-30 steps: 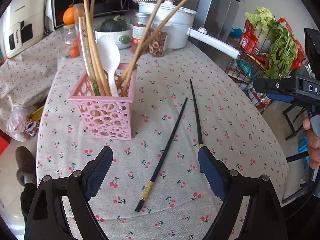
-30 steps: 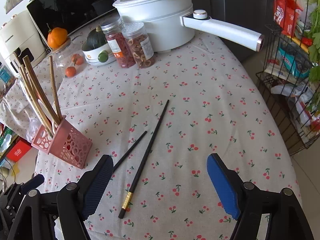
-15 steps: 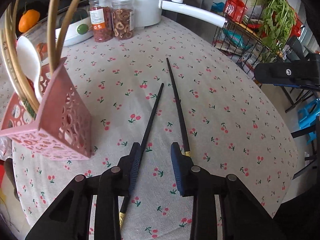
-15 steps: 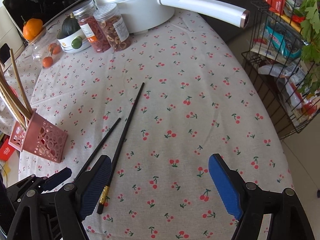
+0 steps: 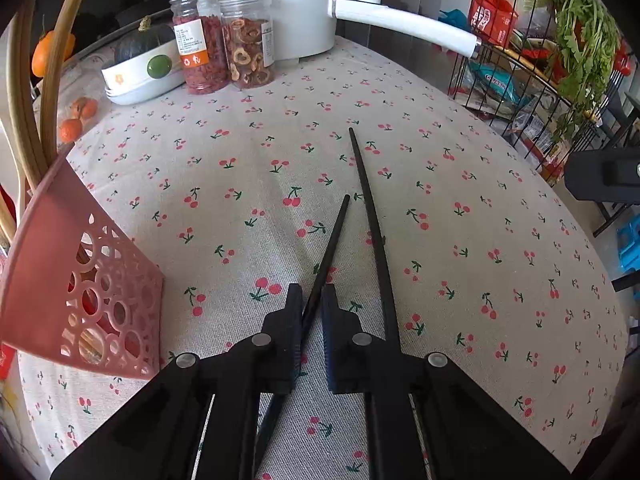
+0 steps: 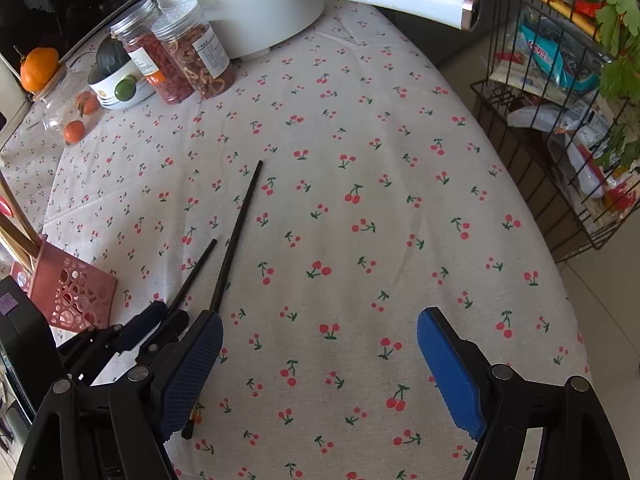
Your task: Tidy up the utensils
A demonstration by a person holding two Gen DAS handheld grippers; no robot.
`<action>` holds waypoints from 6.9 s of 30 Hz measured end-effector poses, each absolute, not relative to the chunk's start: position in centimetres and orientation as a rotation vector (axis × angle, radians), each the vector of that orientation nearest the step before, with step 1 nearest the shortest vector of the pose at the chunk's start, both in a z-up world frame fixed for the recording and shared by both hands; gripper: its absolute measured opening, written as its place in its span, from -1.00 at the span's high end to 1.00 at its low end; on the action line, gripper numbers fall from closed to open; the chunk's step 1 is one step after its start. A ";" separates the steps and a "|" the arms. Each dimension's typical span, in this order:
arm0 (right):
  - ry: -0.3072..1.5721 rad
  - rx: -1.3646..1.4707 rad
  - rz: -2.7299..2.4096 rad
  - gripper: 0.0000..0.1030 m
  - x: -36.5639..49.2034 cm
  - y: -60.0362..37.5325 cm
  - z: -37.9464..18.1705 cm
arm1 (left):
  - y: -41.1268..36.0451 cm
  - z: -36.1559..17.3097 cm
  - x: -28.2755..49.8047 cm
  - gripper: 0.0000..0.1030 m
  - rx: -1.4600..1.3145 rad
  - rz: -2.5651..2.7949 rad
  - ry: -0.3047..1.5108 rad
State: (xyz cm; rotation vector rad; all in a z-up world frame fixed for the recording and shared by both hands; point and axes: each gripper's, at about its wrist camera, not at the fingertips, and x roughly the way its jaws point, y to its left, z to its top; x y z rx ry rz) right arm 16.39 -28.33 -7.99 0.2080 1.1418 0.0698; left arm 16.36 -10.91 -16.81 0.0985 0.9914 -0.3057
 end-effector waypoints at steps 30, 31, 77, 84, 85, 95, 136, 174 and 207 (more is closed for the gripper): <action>1.318 0.073 0.254 0.84 19.9 -20.4 -15.4 | -3.2 -12.8 4.7 0.90 -0.082 -0.393 0.954; 1.328 0.074 0.272 0.84 19.5 -20.6 -15.4 | -3.2 -12.9 4.7 0.90 -0.085 -0.397 0.955; 1.122 -0.022 0.286 0.90 13.4 -20.0 -11.2 | -3.3 -11.0 4.5 0.90 -0.010 -0.320 0.979; 0.999 0.001 0.363 0.90 9.9 -19.6 -7.2 | -2.1 -8.8 2.2 0.90 -0.078 -0.300 0.899; 0.978 -0.002 0.371 0.90 9.5 -19.3 -6.7 | -1.9 -8.4 1.9 0.90 -0.084 -0.297 0.886; 0.796 -0.058 0.456 0.90 6.5 -16.8 -2.0 | 1.3 -3.3 -0.4 0.90 -0.131 -0.256 0.747; 0.493 0.180 0.536 0.90 9.1 -16.2 6.5 | 4.8 5.7 8.7 0.90 -0.092 -0.122 0.427; 0.513 0.158 0.507 0.41 13.1 -13.1 3.4 | 8.6 -0.3 6.5 -0.47 -0.268 -0.063 0.699; 0.508 -0.036 0.100 -1.00 -3.6 -22.0 3.0 | 1.0 3.2 -9.0 -0.97 -0.144 0.067 0.672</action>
